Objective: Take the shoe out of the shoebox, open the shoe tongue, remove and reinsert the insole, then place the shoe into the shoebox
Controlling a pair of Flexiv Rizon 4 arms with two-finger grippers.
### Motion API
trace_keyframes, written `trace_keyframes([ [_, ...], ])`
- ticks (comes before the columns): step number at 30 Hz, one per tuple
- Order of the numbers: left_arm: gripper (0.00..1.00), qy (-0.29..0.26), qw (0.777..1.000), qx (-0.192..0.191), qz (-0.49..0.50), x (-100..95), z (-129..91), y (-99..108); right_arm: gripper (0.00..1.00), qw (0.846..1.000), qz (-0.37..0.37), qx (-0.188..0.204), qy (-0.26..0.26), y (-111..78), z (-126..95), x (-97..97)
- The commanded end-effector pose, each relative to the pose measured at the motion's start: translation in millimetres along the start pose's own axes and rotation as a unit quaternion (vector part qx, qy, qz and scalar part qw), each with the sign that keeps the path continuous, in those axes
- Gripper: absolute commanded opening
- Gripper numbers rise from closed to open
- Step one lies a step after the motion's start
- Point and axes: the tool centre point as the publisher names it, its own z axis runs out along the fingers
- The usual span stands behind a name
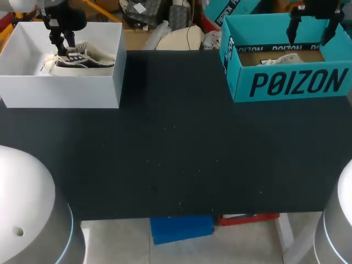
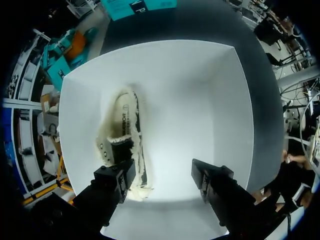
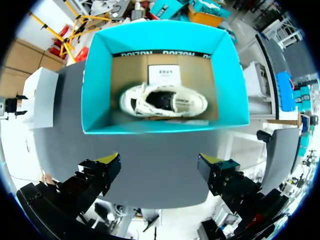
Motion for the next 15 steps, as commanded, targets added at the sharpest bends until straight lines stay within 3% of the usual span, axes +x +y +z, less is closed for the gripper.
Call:
trace_keyframes([
  [1, 0.75, 0.017, 1.0, -0.008, -0.001, -14.2, 14.6, -5.0, 1.0, 1.0, 0.0, 0.0, 0.0, 0.0, -0.1, -0.1],
  [3, 0.76, 0.024, 1.0, 0.001, -0.018, -15.2, 17.8, -6.8, 1.0, 1.0, 0.0, 0.0, 0.0, 0.0, -0.1, -0.1],
  [5, 0.67, 0.027, 0.999, 0.013, -0.045, -16.0, 20.9, -8.9, 1.0, 1.0, 0.0, 0.0, 0.0, 0.0, -0.1, -0.1],
  [7, 0.69, 0.024, 0.998, 0.019, -0.059, -18.3, 21.2, -9.7, 1.0, 1.0, 0.0, 0.0, 0.0, 0.0, -0.1, -0.1],
  [11, 0.8, 0.02, 0.997, 0.016, -0.072, -20.5, 23.1, -11.1, 1.0, 1.0, 0.0, 0.0, 0.0, 0.0, -0.1, -0.1],
  [13, 1.0, 0.022, 0.997, 0.021, -0.076, -20.4, 23.3, -11.3, 1.0, 1.0, 0.0, 0.0, 0.0, 0.0, -0.1, -0.1],
  [15, 1.0, 0.021, 0.997, 0.021, -0.075, -19.6, 19.7, -12.5, 1.0, 1.0, 0.0, 0.0, 0.0, 0.0, -0.1, -0.1],
])
